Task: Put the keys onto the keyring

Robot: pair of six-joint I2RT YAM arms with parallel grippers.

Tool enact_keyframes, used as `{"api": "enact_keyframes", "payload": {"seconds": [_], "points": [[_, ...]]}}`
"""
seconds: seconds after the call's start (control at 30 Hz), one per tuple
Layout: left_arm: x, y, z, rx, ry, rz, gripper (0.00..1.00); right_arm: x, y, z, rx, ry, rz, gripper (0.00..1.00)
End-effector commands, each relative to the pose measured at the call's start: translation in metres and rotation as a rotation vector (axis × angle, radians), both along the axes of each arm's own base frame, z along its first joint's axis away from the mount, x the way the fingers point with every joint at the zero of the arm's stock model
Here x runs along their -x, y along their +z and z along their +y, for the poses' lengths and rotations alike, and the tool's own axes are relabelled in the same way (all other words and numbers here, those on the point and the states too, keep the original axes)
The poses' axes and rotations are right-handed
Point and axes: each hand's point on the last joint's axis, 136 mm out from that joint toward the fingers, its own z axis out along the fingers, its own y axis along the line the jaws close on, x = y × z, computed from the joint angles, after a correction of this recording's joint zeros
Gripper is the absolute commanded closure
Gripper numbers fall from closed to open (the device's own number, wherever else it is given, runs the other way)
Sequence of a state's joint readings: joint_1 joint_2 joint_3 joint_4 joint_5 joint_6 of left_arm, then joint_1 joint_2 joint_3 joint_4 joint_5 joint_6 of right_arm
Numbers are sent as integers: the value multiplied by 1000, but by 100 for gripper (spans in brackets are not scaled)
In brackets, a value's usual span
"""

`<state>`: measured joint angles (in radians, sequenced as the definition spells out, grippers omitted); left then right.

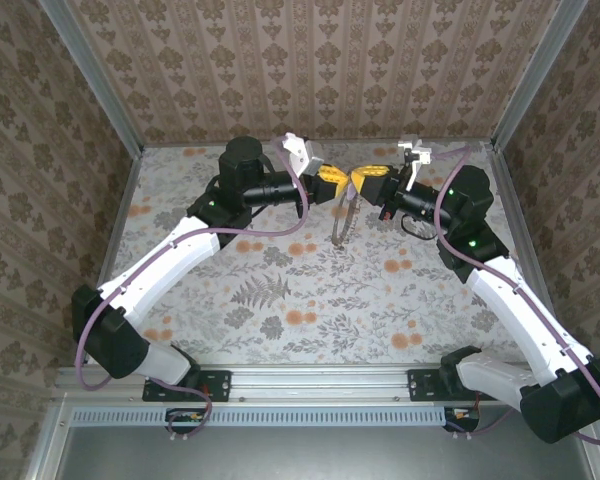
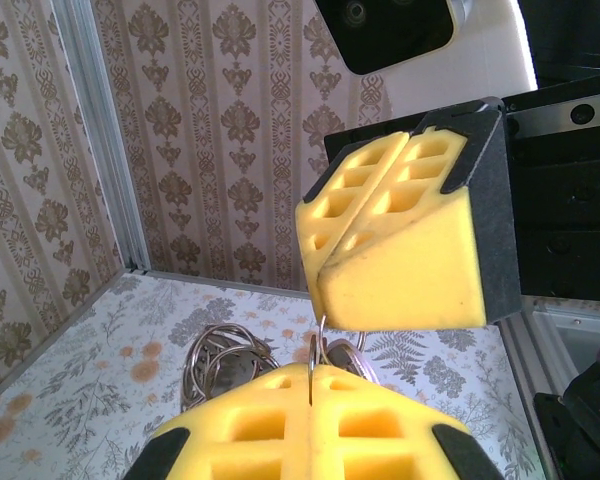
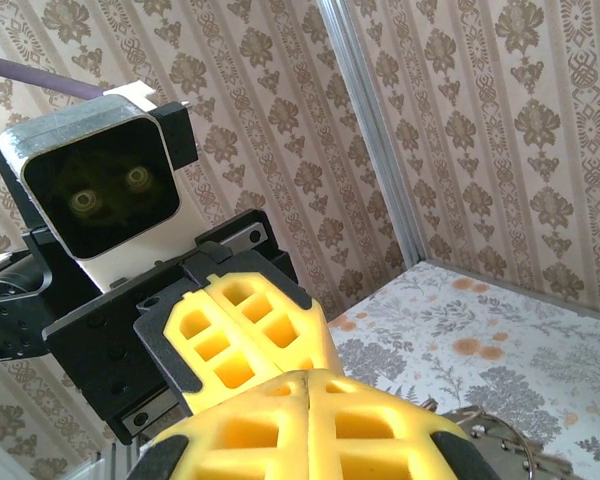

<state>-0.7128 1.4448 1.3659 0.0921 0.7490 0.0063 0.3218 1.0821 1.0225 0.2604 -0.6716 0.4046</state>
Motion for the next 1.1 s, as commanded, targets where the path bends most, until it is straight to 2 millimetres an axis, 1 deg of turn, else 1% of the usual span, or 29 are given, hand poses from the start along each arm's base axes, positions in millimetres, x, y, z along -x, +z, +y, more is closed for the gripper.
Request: {"api": "enact_keyframes", "payload": {"seconds": [0.0,0.23,0.37,0.67,1.07], "points": [[12,25,0,40,-49,-75,100,-3,12,0,12,-24,-45,100],[17,29,0,46,-59,-85,100,-8,7,1,34,-28,-40,100],[20,32,0,49,-68,-91,100,-11,1,0,56,-45,-34,100],[24,38,1,66,-67,-103,100,-18,-20,-8,119,-116,-19,100],[24,42,4,79,-50,-117,100,-23,-34,-18,146,-165,4,100]]}}
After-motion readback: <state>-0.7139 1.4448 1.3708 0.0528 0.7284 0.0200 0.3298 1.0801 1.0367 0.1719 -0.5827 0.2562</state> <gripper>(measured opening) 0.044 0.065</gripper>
